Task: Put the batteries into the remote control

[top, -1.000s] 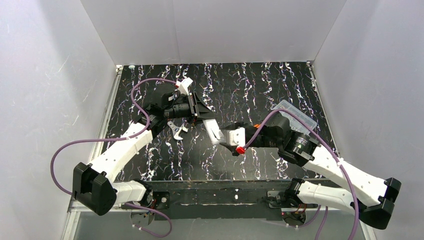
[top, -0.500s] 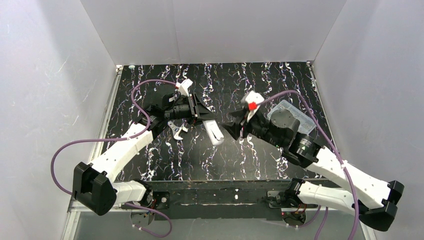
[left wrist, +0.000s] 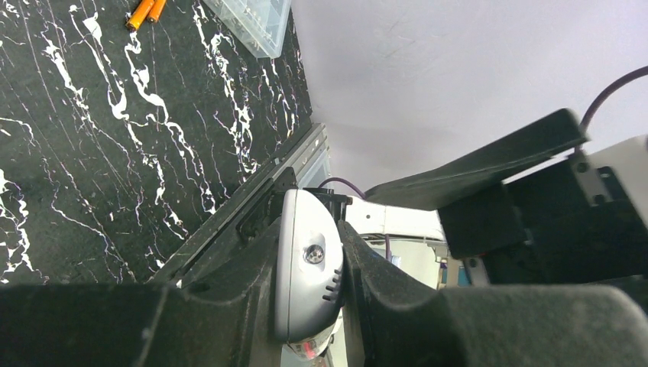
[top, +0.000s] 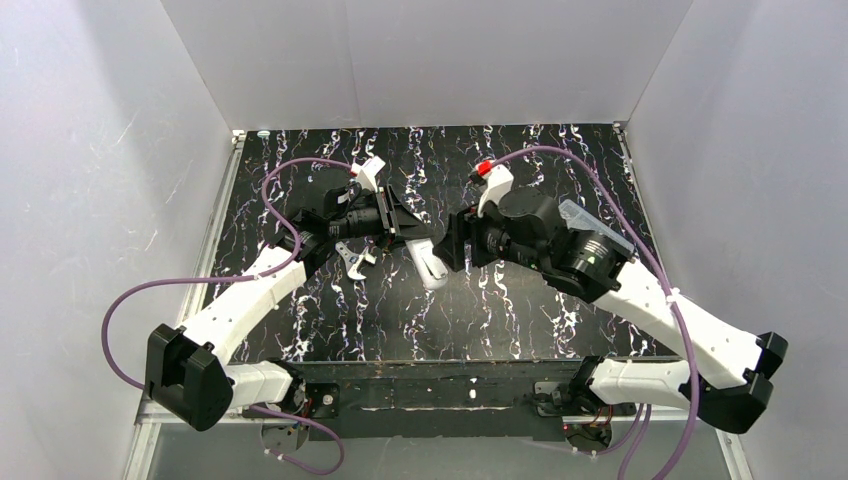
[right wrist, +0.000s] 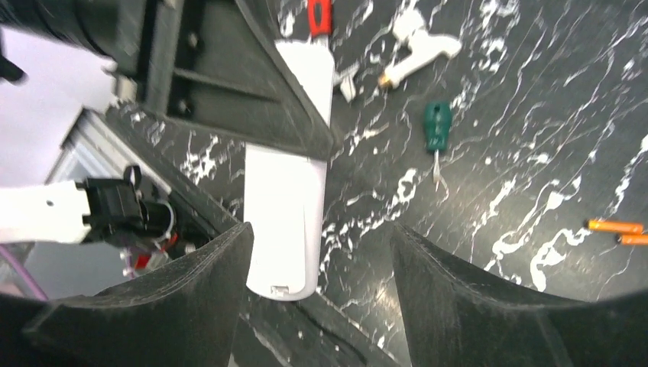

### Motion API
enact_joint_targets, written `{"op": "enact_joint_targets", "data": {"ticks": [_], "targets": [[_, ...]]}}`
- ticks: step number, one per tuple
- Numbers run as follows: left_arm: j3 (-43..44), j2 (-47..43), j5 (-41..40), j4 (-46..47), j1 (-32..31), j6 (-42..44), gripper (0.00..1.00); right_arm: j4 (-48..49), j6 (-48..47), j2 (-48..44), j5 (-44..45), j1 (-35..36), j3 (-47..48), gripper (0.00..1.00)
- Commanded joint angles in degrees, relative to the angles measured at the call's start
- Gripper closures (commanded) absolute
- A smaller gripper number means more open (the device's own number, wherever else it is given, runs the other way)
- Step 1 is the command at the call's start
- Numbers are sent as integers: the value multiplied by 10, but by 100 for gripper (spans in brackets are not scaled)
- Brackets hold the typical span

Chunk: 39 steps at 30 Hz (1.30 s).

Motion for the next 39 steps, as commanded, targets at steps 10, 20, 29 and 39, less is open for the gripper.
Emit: {"op": "enact_joint_targets", "data": {"ticks": [10,20,29,39], "targets": [[10,-14,18,11,-1,8,100,-43,2,29,-104,3,21,27],[9,-16,19,13,-2,4,100,-44,-11,42,-103,12,26,43],[7,-22,21,9,-1,6,100,-36,-18,54,-100,18,34,54],[10,-25,15,-9,-1,15,100,-65,-68,55,-112,20,47,58]]}}
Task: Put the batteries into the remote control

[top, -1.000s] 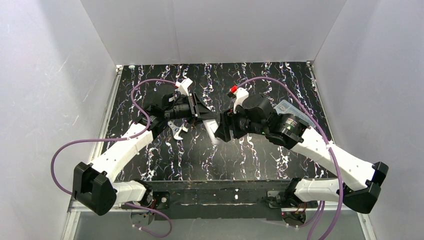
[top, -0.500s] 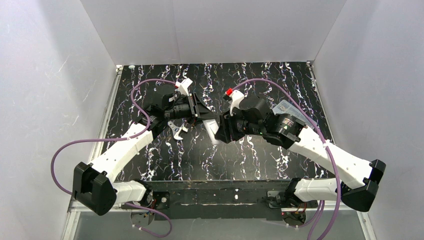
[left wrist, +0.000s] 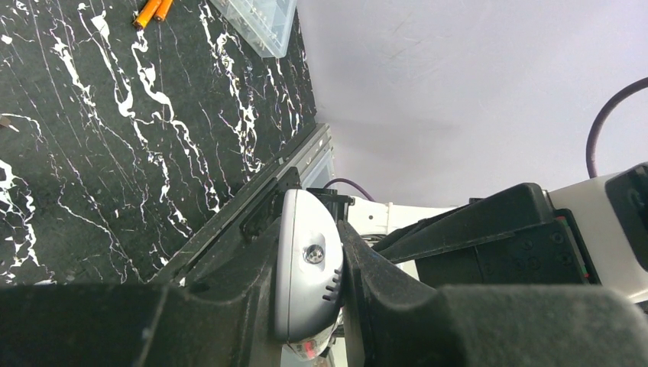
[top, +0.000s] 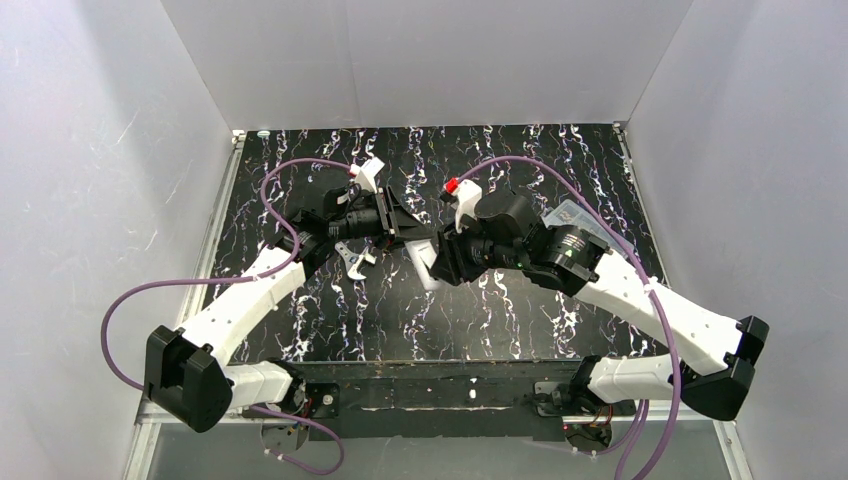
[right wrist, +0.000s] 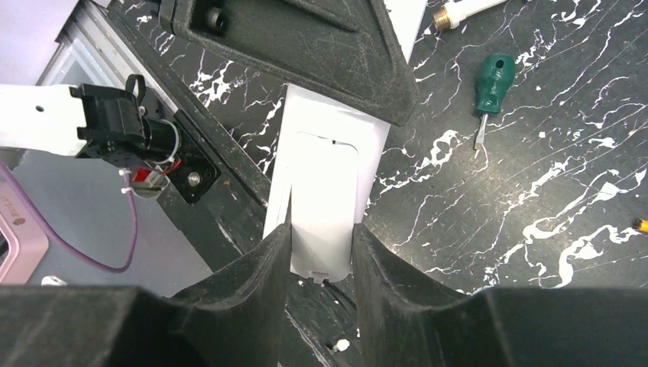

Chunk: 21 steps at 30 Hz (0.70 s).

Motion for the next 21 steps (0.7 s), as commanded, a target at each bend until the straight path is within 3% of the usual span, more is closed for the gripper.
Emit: {"op": "enact_joint_targets", "data": {"ticks": [1,13,21], "targets": [[11,-22,19,-1,-1,12,100,-6,-34,-3,-7,4,31,58],[0,-31,2,-14,-1,16,100,-18,-55,-39,-1,4,38,65],[-9,-55,-26,-72,-1,43,100,-34,-56,-73,140,-41,13,66]]}}
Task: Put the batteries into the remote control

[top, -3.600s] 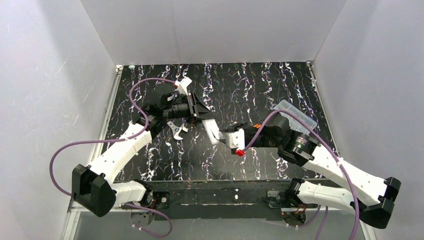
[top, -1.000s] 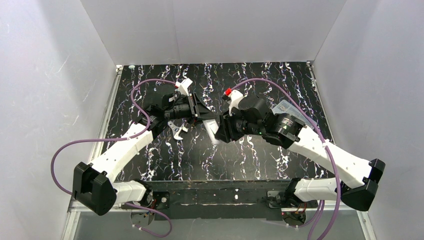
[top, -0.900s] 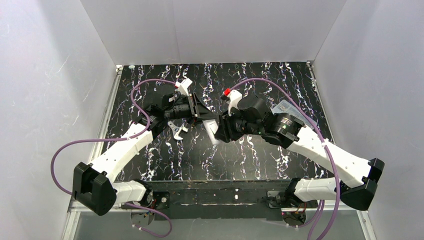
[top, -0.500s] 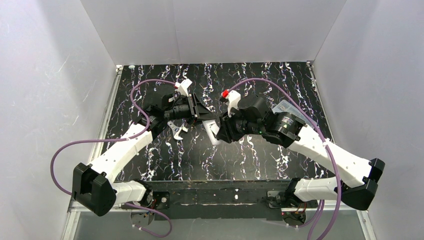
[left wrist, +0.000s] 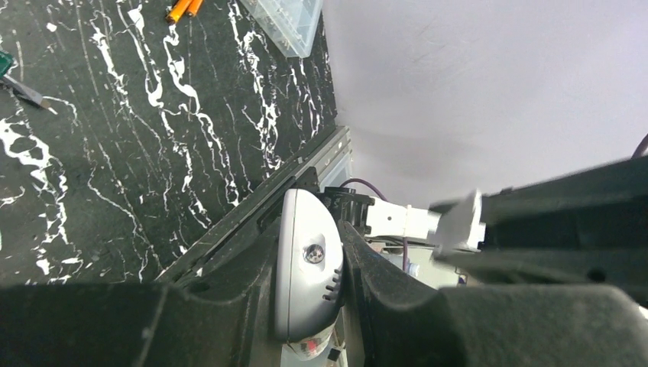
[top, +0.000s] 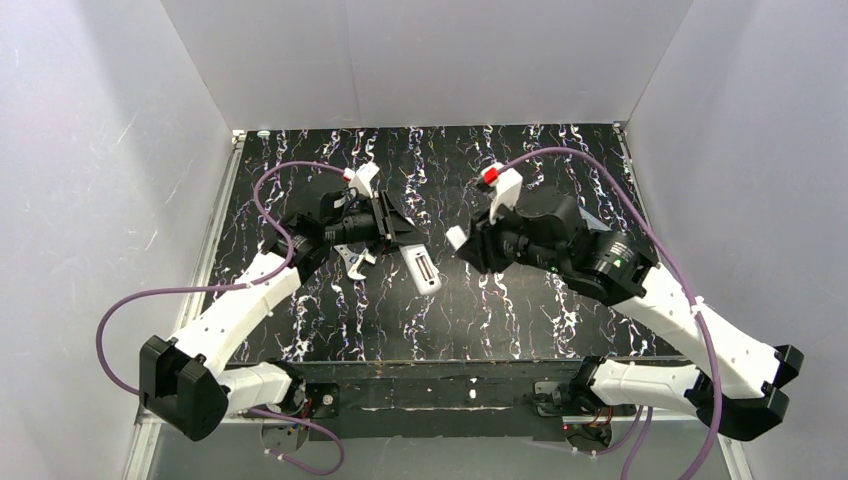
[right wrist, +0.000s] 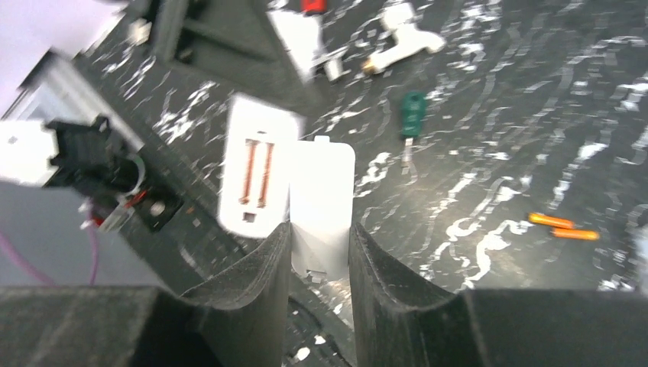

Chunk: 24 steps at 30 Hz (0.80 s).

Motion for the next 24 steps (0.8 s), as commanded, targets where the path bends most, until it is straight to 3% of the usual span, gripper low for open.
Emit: {"op": "enact_joint_targets", "data": {"ticks": [1,7,11,19,24], "targets": [[-8,-39,-4,-31,-1,24,100,3,-7,-5,98,-39,-16,66],[-10,-57,-9,-46,-1,29,100,103,5,25,61,-109,-125,67],[-8,-67,-12,-56,-1,34,100,170,17,88,55,-115,-175,68],[-8,-74,-8,-55,-1,32,100,266,36,232,15,-116,-202,69],[-8,-80,-9,-60,-1,34,100,257,32,309,9,-121,-170,67]]}}
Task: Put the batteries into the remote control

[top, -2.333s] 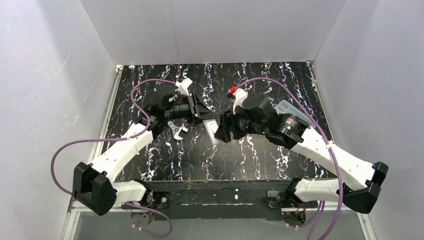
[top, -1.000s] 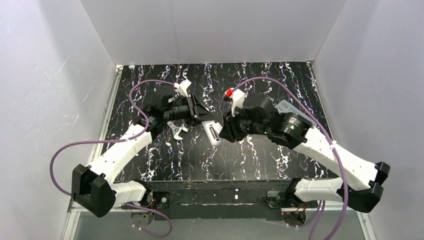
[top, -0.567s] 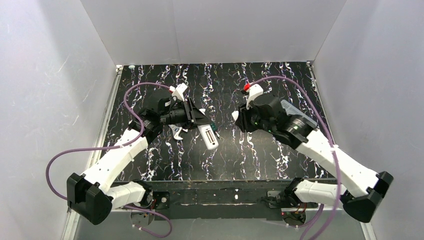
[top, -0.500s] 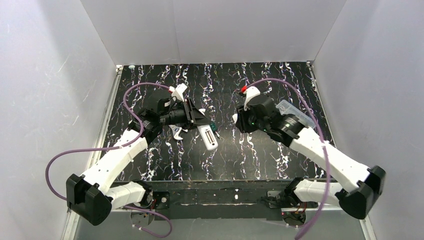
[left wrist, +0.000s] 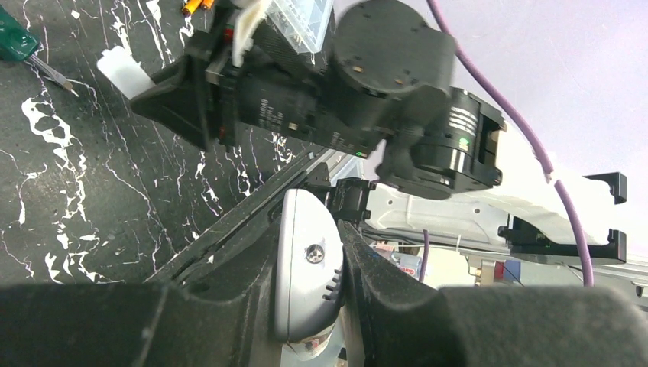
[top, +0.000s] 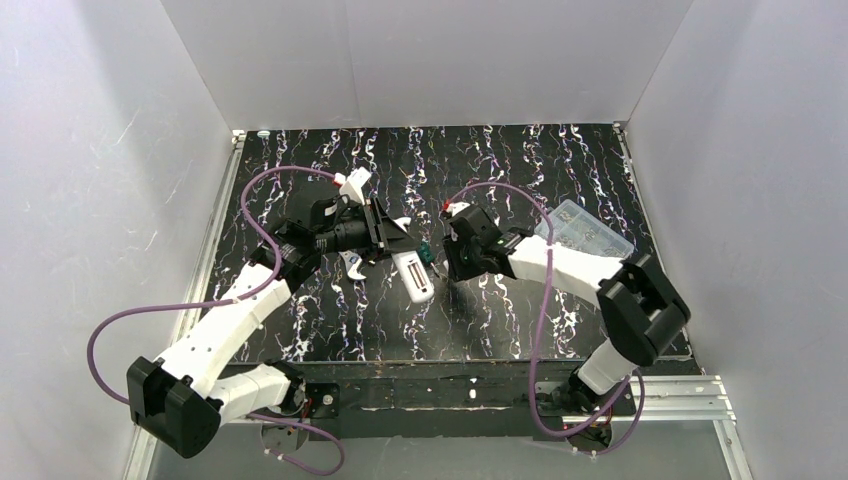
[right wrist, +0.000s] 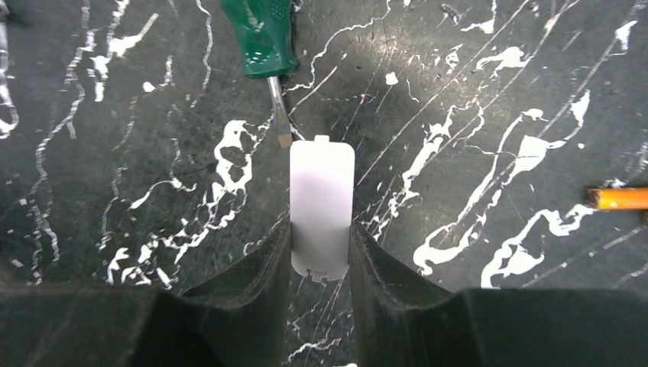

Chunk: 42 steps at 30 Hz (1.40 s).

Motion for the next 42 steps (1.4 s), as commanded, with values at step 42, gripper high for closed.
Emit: {"op": "enact_joint_targets", "data": {"ticks": [42], "targets": [[-26,-42,16,-18,5,12,100,-102,319,22,-24,-239,45,49]]}}
